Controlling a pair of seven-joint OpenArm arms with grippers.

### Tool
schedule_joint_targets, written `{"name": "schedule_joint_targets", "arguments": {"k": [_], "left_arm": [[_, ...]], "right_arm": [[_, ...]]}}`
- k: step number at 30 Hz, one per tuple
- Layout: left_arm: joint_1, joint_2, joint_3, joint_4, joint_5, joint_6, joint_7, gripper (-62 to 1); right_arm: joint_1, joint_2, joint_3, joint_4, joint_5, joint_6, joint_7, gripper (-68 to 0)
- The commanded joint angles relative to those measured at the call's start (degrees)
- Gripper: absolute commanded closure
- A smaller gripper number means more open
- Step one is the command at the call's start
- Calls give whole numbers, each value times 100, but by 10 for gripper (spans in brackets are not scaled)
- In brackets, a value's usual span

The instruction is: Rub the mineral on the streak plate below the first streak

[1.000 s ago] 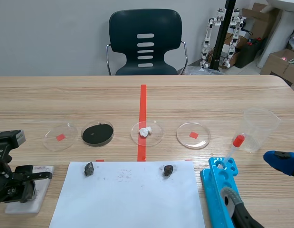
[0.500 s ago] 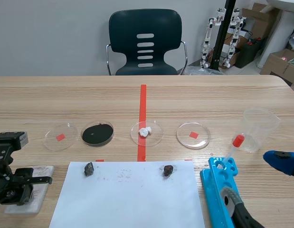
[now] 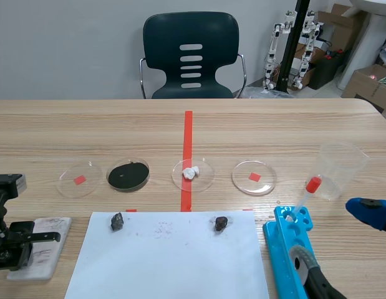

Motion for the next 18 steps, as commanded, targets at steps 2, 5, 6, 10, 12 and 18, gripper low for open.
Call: {"name": "schedule_joint_targets", "arguments": {"k": [2, 5, 6, 10, 12, 18], "left_arm": [[33, 85, 31, 13, -433, -192, -52, -57], [33, 85, 31, 13, -804, -354, -214, -57], [33, 85, 31, 13, -870, -361, -267, -57], [33, 83, 31, 13, -855, -367, -262, -57], [33, 83, 31, 13, -658, -363, -205, -57], [31, 81, 31, 13, 295, -164, 105, -57]], "right_arm": [[52, -2, 55, 33, 22, -20, 87, -475], [52, -2, 55, 33, 22, -20, 87, -475], [52, -2, 55, 33, 22, -20, 87, -475], [52, -2, 55, 33, 22, -20, 87, -475], [52, -2, 55, 33, 22, -20, 87, -475], [52, -2, 55, 33, 22, -20, 87, -475]]}}
